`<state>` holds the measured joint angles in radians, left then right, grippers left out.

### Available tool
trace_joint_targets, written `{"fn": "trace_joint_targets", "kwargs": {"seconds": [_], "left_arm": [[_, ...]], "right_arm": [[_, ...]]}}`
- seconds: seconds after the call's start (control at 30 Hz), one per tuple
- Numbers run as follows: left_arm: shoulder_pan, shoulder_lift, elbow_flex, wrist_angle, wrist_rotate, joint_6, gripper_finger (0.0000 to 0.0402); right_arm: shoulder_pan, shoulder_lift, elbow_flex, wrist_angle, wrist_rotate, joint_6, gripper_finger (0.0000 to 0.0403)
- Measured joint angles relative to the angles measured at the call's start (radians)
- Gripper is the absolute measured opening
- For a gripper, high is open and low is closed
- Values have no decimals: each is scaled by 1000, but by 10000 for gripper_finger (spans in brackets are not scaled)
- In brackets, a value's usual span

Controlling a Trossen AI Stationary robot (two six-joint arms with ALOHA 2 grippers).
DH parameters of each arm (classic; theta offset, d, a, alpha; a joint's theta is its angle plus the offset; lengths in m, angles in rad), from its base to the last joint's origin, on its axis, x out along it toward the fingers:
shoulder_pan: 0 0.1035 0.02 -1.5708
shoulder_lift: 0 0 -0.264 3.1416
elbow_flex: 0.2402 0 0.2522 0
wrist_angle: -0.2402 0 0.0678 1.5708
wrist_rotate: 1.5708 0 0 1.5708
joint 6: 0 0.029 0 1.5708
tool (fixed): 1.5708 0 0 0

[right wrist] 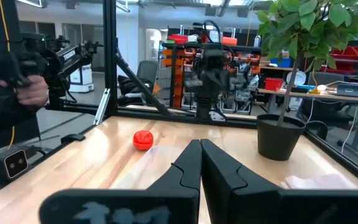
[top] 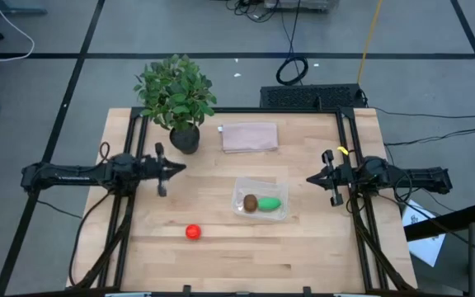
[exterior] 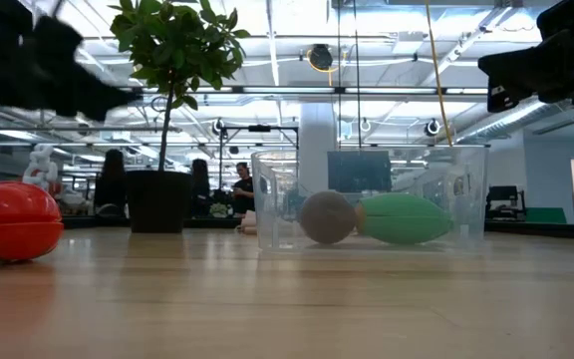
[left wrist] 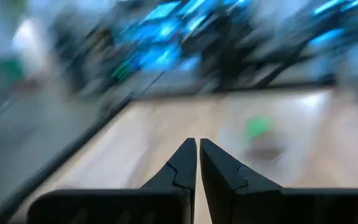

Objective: Pick and placing Produce into tupperware
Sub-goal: Put the red tomato into the transparent bin

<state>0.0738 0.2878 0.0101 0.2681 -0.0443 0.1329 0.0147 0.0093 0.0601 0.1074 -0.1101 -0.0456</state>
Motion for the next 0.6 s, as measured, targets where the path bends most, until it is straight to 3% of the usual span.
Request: {"fn": "trace_joint_targets", "kwargs": {"seconds": [0.1, 0.2, 0.4, 0.6], "left_arm": [[-14, 0, 5, 143, 164, 31, 26], [-28, 0, 53, 167, 177, 5, 26], [-58, 10, 206, -37, 182, 5, 26], [-121, 98, 367, -176, 188, -9, 26]], "right_arm": [[0, 0, 0, 0, 0, 7, 0], [0, 0, -1, -1, 0, 7, 0], [0, 0, -1, -8, 0, 7, 0], [0, 0, -2, -8, 0, 7, 0]]}}
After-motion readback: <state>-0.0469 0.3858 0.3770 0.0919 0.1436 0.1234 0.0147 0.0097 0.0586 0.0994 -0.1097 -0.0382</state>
